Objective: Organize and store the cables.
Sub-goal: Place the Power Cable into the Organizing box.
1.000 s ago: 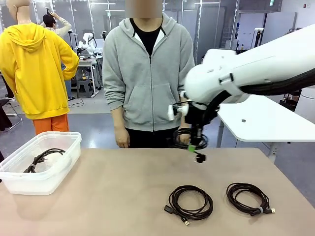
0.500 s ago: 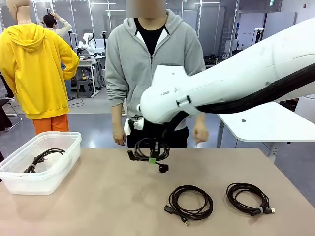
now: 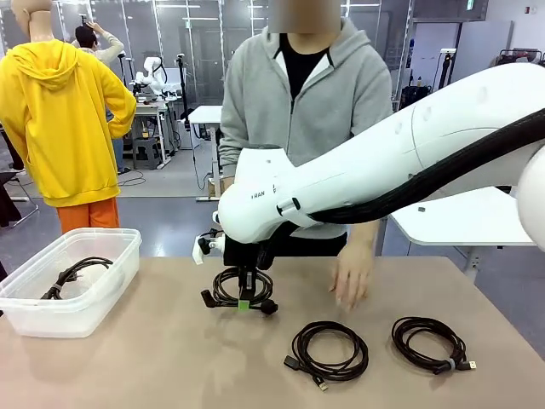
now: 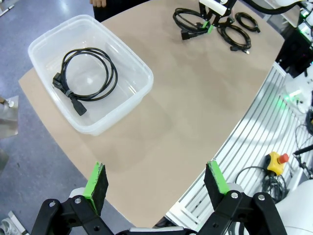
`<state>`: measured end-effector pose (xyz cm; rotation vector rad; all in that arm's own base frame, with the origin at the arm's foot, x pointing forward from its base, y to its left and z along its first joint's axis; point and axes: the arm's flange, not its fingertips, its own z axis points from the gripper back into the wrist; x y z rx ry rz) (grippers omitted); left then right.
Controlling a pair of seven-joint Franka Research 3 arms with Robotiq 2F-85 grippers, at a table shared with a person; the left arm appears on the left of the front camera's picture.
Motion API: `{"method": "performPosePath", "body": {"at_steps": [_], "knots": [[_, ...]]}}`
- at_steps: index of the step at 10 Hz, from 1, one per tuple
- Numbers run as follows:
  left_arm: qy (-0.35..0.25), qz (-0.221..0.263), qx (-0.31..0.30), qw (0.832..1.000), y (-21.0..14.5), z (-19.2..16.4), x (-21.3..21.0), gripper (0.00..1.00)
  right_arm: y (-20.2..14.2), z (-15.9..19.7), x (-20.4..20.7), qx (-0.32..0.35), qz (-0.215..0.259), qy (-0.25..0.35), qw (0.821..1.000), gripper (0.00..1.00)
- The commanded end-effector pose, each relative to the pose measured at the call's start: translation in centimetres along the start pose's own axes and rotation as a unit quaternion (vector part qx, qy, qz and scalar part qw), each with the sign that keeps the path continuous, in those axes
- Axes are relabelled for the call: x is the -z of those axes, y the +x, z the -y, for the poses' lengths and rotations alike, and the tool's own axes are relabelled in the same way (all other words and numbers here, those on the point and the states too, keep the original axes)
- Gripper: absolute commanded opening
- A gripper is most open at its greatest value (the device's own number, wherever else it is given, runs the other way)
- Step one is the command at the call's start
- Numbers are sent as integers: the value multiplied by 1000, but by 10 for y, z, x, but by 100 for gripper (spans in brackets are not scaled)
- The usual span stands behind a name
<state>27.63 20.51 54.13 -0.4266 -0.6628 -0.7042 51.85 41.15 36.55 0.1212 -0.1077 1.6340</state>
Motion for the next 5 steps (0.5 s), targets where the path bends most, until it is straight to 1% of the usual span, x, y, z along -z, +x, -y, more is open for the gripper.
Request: {"method": "performPosePath", "body": {"at_steps": [1,2,3,5], "knots": [[2,11,2,1000,1,-2,0,100,7,1,-9,21,0,1,1000,54],[2,11,2,1000,1,-2,0,100,5,0,-12,22,3,-2,1000,65],[2,11,2,1000,1,-2,0,100,3,-1,-14,26,6,-5,1000,100],[2,11,2,1000,1,-2,0,100,-3,-3,-21,36,16,-12,999,100]]}}
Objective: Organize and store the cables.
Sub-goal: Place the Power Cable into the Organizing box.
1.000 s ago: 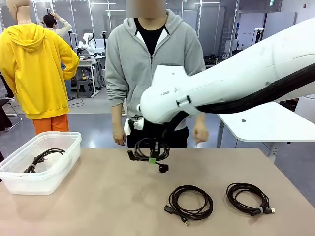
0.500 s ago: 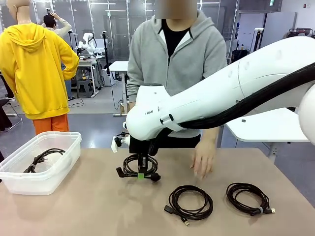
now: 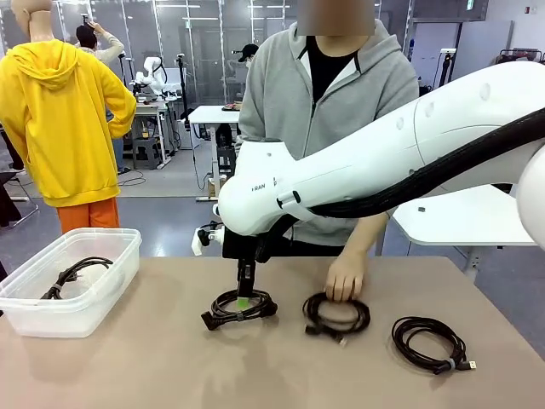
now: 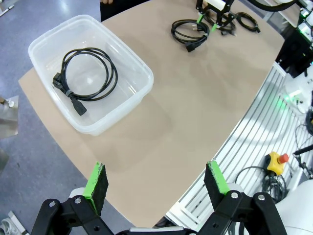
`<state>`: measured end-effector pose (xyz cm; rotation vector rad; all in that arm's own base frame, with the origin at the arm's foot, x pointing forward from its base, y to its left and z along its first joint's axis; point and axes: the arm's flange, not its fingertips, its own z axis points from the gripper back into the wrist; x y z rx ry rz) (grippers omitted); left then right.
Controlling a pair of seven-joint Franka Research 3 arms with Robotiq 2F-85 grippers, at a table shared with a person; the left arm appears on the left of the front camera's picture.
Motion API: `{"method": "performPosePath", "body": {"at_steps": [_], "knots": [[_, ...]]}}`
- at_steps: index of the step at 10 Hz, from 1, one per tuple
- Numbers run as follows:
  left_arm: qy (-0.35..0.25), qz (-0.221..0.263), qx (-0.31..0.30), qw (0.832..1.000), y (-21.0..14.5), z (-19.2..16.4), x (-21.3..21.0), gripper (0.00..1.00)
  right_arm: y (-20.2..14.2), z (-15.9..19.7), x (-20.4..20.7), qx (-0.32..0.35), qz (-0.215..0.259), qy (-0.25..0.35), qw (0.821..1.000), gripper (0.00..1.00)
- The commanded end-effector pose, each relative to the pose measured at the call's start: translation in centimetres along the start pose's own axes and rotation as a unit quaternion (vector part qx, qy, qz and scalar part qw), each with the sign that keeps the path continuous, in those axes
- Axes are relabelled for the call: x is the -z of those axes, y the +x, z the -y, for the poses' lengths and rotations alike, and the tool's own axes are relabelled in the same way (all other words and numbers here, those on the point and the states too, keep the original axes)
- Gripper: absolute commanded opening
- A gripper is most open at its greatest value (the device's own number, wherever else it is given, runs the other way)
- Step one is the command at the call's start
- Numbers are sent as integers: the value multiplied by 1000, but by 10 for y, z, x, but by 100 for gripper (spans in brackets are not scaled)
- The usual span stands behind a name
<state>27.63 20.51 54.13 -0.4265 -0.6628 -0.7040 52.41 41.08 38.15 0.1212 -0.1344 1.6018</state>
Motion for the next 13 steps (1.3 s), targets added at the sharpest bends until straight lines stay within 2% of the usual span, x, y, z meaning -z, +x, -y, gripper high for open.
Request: {"method": "performPosePath", "body": {"at_steps": [1,2,4,5,6,8,9,10,11,12,13], "knots": [[2,11,2,1000,1,-2,0,100,-10,-8,-10,26,14,-5,1000,88],[2,11,2,1000,1,-2,0,100,-15,-9,-16,30,23,-7,999,98],[0,0,0,1000,0,0,0,100,-37,-15,-38,40,62,2,997,100],[-26,-2,19,999,-5,-39,-137,100,-58,-17,-56,58,91,3,994,100],[-69,6,42,997,-2,-38,-128,100,-90,-20,-78,84,128,12,988,100],[-74,-27,71,994,-2,-40,-130,100,-151,-38,-111,125,183,4,975,100],[-49,-106,90,989,39,-20,-83,100,-192,-49,-123,146,210,-5,967,100],[-62,-121,106,985,50,-11,-63,100,-235,-57,-137,172,251,-9,953,100],[-86,-137,126,979,57,-5,-51,100,-277,-68,-147,164,285,2,944,100],[-71,-76,83,991,36,-23,-96,100,-315,-80,-150,184,299,-13,936,100],[-71,-76,83,991,36,-23,-96,100,-354,-96,-153,198,319,-20,927,100]]}}
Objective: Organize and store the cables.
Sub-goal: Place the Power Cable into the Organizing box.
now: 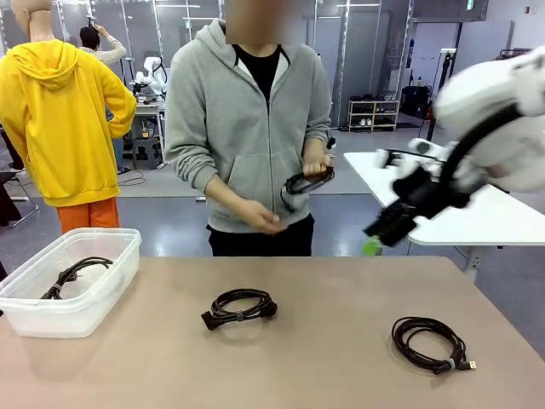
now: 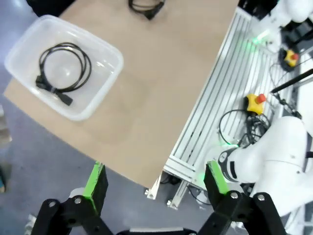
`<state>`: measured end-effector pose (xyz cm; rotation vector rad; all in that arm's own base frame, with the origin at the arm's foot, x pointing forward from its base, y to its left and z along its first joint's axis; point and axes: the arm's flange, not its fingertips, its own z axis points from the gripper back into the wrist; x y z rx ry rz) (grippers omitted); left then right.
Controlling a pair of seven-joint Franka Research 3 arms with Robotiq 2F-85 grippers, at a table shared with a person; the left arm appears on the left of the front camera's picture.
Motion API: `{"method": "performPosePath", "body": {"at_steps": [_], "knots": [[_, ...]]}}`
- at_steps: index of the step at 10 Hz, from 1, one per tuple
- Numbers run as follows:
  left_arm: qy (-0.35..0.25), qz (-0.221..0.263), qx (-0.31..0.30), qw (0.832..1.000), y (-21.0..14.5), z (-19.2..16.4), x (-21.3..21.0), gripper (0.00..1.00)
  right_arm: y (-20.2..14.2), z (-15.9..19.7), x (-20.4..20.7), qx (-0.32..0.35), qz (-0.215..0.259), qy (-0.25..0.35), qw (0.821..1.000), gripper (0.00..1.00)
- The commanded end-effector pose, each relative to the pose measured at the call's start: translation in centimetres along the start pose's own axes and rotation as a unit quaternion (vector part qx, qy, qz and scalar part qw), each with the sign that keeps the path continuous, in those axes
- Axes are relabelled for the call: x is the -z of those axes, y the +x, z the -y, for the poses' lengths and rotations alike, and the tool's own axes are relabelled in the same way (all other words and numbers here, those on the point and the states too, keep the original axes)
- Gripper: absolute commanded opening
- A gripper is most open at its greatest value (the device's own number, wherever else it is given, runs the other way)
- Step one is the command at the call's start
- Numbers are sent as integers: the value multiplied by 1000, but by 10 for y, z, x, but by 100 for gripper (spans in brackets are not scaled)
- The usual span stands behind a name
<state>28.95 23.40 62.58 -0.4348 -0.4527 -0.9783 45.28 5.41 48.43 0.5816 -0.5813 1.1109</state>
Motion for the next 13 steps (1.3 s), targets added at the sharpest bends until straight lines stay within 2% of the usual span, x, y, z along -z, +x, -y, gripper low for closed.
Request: {"method": "performPosePath", "body": {"at_steps": [1,3,6,8,9,10,12,13], "knots": [[12,28,-13,999,-22,2,-20,100,-54,-2,-34,13,49,-11,999,100],[12,28,-13,999,-22,2,-20,100,-127,-4,-97,30,111,-59,992,100],[12,28,-13,999,-22,2,-20,100,-209,-8,-153,36,202,-77,976,100],[12,28,-13,999,-22,2,-20,100,-242,-6,-171,-26,221,-29,974,100],[12,28,-13,999,-22,2,-20,100,-253,4,-180,-76,260,3,963,100],[17,24,-19,999,-23,2,-18,100,-234,-23,-170,18,208,-70,976,100],[-29,19,44,998,32,25,46,100,-234,-23,-170,18,208,-70,976,100],[-39,1,68,997,59,38,84,100,-234,-23,-170,18,208,-70,976,100]]}}
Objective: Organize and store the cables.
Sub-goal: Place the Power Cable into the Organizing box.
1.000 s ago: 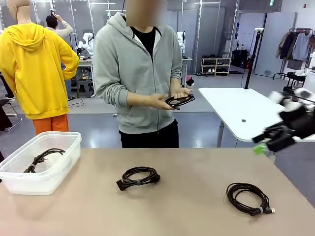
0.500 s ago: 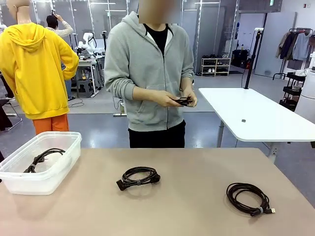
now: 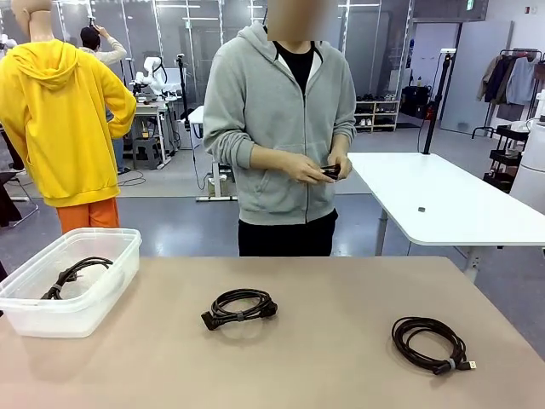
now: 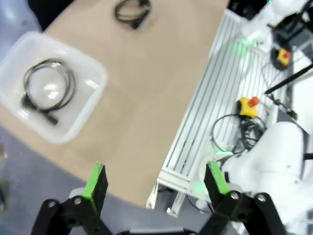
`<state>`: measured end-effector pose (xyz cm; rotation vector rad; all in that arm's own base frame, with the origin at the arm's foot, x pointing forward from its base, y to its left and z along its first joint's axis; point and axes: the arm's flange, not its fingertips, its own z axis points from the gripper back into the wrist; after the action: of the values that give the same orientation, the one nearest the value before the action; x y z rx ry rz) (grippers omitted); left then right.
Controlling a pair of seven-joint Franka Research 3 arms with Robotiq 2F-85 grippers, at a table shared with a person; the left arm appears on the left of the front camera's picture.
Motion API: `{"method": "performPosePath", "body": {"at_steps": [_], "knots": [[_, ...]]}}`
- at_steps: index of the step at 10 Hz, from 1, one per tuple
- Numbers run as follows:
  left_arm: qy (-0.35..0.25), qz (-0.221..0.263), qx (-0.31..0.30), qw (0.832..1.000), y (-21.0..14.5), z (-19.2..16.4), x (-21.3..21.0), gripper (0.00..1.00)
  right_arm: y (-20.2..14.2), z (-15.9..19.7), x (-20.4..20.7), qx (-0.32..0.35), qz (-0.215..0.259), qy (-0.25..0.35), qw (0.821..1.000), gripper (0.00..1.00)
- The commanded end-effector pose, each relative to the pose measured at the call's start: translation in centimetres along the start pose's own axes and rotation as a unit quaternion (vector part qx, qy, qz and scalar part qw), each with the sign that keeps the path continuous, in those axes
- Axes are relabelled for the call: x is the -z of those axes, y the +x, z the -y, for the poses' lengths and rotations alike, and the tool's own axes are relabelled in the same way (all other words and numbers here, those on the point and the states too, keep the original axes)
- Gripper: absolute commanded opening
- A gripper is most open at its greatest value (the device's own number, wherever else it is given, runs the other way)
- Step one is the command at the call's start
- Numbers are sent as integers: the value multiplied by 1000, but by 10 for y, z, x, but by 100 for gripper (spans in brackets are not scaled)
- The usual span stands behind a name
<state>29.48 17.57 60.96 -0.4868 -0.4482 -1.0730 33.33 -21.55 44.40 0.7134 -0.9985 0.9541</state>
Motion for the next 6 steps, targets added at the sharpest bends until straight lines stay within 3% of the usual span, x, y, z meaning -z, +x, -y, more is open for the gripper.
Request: {"method": "performPosePath", "body": {"at_steps": [1,3,6], "knots": [[-13,-14,51,998,56,27,75,100,6,-7,5,16,1,-15,1000,100],[-1,-47,98,994,109,70,150,100,6,-7,5,16,1,-15,1000,100],[22,-91,144,985,172,82,228,100,6,-7,5,16,1,-15,1000,100]]}}
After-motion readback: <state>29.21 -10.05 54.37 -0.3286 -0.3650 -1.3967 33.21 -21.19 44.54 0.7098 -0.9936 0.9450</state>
